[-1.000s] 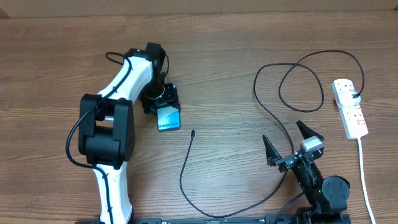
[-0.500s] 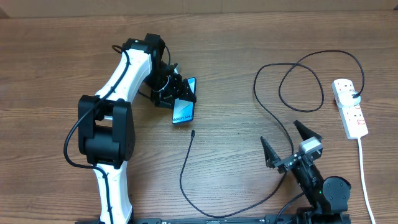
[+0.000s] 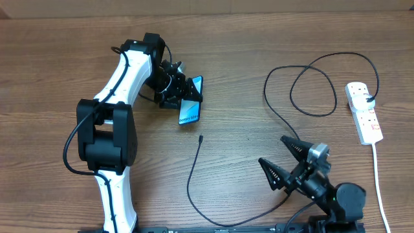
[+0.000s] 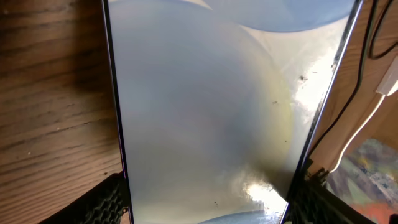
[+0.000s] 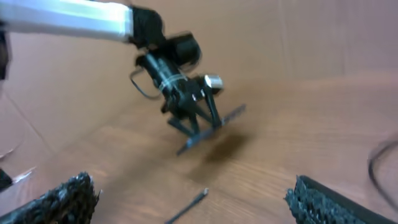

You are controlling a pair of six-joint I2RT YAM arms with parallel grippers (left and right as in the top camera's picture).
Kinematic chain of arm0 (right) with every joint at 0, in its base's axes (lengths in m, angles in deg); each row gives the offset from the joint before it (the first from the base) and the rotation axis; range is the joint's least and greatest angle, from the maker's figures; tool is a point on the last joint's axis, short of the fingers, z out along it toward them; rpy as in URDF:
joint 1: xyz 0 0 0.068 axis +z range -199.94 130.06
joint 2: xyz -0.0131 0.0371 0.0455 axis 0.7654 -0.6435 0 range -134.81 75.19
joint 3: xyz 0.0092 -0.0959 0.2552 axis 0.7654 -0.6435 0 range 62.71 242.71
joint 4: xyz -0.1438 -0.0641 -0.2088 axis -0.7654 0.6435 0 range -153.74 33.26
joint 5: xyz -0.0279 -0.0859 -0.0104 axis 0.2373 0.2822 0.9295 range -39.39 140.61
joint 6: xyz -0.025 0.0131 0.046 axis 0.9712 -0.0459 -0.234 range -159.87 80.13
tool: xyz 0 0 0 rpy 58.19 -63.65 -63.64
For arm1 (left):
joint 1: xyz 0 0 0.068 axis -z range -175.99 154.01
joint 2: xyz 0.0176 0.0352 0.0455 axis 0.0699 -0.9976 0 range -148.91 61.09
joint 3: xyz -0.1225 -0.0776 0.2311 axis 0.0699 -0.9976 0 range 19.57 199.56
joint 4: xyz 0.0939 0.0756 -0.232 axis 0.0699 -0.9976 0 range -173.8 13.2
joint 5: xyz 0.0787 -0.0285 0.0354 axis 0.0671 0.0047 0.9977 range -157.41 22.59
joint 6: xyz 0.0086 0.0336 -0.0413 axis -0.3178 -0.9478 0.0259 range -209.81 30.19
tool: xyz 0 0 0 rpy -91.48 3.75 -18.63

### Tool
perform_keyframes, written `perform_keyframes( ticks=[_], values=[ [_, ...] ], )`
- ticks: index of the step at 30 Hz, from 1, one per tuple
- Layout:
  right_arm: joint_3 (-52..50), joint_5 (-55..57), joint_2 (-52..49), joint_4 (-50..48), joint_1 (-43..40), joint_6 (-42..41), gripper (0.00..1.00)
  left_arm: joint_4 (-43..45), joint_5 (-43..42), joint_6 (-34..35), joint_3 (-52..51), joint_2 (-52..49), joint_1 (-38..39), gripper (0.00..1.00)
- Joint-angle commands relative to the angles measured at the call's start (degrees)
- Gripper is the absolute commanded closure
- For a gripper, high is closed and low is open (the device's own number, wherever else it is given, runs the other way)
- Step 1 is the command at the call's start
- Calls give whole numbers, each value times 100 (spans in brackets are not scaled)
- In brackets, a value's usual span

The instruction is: Plug charger to phone and switch on socket

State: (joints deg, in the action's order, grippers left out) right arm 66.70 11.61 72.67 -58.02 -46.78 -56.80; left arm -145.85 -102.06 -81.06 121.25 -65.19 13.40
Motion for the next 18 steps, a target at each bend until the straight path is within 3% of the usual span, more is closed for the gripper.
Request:
perform_keyframes(
  ticks=[1, 5, 6, 9, 15, 16, 18],
  values=[
    [1259, 262, -688, 584, 31, -448, 0, 35, -295, -122, 177, 31, 0, 37],
    [2977, 310, -2310, 1969, 31, -17, 0, 37, -293, -125, 177, 31, 0, 37],
    [3987, 284, -3287, 2802, 39, 142, 0, 37, -295, -125, 177, 31, 0, 37],
    [5346, 61, -4618, 3860, 37, 131, 0, 33, -295, -125, 177, 31, 0, 37],
    [6900, -1480, -6673, 4306, 57, 129, 0, 35, -293, -127, 177, 31, 0, 37],
    [6931, -1602, -6916, 4223, 96, 70, 8, 35, -293, -127, 177, 31, 0, 37],
    [6900, -1493, -7313, 4116, 256, 22, 14, 42, -293, -125, 177, 31, 0, 37]
  ],
)
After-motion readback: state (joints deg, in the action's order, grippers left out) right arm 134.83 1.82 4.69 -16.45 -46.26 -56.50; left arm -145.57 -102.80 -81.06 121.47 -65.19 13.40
